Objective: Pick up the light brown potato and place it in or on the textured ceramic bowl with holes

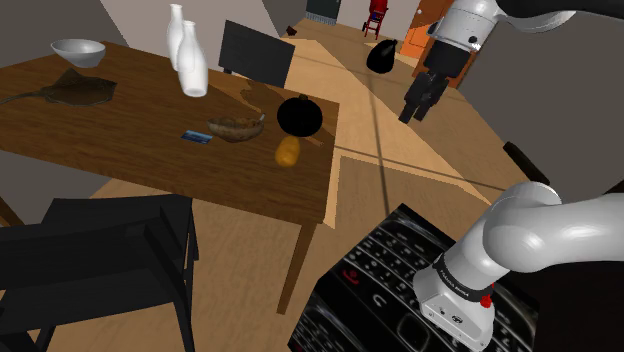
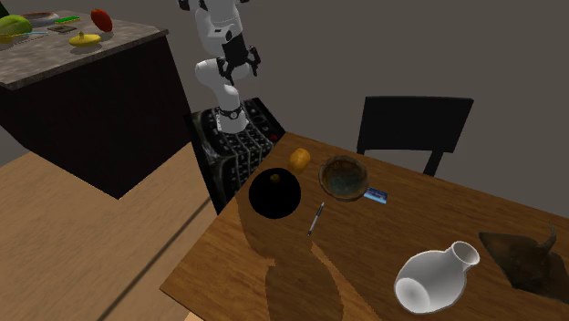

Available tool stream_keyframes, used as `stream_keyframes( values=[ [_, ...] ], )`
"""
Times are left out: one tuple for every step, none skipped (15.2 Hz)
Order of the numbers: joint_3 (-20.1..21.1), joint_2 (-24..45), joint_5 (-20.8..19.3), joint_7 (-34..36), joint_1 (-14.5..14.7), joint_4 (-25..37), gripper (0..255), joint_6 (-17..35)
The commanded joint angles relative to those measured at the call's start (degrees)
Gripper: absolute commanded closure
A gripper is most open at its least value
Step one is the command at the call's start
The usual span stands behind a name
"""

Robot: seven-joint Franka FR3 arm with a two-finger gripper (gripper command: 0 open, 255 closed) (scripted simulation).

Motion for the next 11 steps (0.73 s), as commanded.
stream_keyframes(
  values=[
    [0.0, 0.0, 0.0, 0.0, 0.0, 0.0, 0, 0.0],
    [0.4, 0.5, 1.1, 1.4, -0.2, -1.3, 0, 2.6],
    [0.8, 1.2, 2.3, 2.7, -0.4, -2.6, 0, 5.2],
    [1.2, 2.0, 3.4, 4.0, -0.6, -3.7, 0, 7.9],
    [1.6, 2.8, 4.6, 5.3, -0.7, -4.8, 0, 10.7],
    [2.0, 3.8, 5.7, 6.5, -0.8, -5.8, 0, 13.4],
    [2.4, 4.9, 6.9, 7.7, -0.8, -6.7, 0, 16.3],
    [2.8, 6.2, 8.1, 8.8, -0.9, -7.5, 0, 19.1],
    [3.2, 7.5, 9.4, 9.8, -0.8, -8.2, 0, 22.0],
    [3.6, 8.9, 10.7, 10.8, -0.8, -8.7, 0, 24.9],
    [4.0, 10.5, 12.0, 11.7, -0.7, -9.2, 0, 27.8]
  ],
)
